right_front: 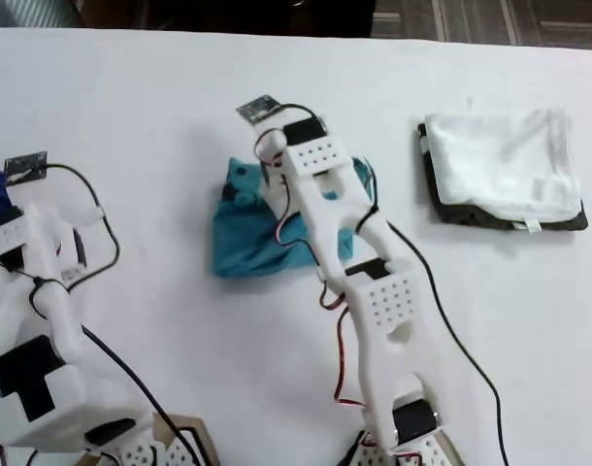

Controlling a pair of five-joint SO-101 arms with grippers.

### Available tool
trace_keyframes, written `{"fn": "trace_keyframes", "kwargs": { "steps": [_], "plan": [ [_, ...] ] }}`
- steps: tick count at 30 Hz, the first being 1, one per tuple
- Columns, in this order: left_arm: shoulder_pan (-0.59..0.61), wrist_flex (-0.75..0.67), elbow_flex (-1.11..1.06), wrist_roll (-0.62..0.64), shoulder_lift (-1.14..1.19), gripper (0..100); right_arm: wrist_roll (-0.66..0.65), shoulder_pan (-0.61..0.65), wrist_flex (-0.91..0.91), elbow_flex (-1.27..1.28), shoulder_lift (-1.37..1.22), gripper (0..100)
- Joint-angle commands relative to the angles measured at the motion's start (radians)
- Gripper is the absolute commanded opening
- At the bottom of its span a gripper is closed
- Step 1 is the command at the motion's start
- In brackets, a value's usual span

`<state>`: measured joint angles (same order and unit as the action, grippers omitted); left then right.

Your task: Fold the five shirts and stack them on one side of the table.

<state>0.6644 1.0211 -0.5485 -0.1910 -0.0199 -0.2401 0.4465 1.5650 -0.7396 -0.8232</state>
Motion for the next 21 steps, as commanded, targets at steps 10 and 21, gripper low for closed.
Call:
{"fn": "trace_keyframes", "kwargs": {
  "steps": [10, 21],
  "plan": [
    [0.005, -0.008, -0.002, -0.003, -0.054, 3, -0.002, -0.025, 0.2, -0.089, 0.051, 1.9],
    [0.005, -0.018, -0.002, -0.003, -0.054, 3, -0.124, -0.142, 0.202, 0.23, 0.26, 1.9]
  ]
}}
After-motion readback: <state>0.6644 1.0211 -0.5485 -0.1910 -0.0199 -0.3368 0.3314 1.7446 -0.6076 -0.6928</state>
